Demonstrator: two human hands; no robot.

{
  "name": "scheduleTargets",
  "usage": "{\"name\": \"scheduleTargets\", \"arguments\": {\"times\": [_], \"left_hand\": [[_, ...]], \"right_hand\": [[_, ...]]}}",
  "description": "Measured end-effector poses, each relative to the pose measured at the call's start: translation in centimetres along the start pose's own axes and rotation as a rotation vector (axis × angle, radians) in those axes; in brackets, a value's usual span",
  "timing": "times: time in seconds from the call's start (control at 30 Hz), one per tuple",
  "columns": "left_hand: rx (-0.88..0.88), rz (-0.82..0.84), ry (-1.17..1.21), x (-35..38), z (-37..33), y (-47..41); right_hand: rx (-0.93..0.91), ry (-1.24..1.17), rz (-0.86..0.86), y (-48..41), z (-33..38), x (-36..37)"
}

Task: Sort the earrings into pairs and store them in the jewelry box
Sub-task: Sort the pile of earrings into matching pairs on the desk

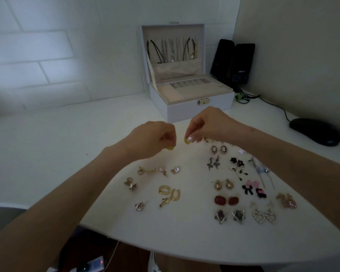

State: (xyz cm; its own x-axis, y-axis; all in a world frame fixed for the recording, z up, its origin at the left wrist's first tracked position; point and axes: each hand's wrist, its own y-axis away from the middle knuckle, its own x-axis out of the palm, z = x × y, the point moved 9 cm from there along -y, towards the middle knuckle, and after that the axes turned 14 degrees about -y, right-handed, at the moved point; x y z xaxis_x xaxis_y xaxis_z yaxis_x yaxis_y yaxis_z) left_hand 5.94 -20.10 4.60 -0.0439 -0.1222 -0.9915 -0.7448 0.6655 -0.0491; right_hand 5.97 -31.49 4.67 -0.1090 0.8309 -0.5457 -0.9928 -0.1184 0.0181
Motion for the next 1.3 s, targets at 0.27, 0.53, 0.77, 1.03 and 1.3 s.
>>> {"name": "scheduleTargets", "arguments": {"times": [0.27, 0.53, 0.77, 1.03, 1.3], "left_hand": [[-0.023, 0.068, 0.131, 3.0, 0.2, -6.1], [-0.089, 0.053, 0.147, 2.8, 1.7, -7.9], [-0.09, 0.088, 0.185, 3.2, 2.0, -7.5], [-0.127, 0.084, 0.234, 3.4, 2.0, -6.8], [-0.168, -0.019, 0.306, 3.3, 2.9, -6.0]], "right_hand": [[0.054, 0.071, -0.007, -2.4, -1.5, -0.6], [0.108, 0.302, 0.032, -4.1, -1.6, -1.1], [0.146, 0.352, 0.148, -4.8, -2.7, -0.3], [0.154, 0.391, 0.27, -4.5, -2.8, 0.5], [0.075, 0.331, 0.248, -4.6, -2.5, 1.0]]}}
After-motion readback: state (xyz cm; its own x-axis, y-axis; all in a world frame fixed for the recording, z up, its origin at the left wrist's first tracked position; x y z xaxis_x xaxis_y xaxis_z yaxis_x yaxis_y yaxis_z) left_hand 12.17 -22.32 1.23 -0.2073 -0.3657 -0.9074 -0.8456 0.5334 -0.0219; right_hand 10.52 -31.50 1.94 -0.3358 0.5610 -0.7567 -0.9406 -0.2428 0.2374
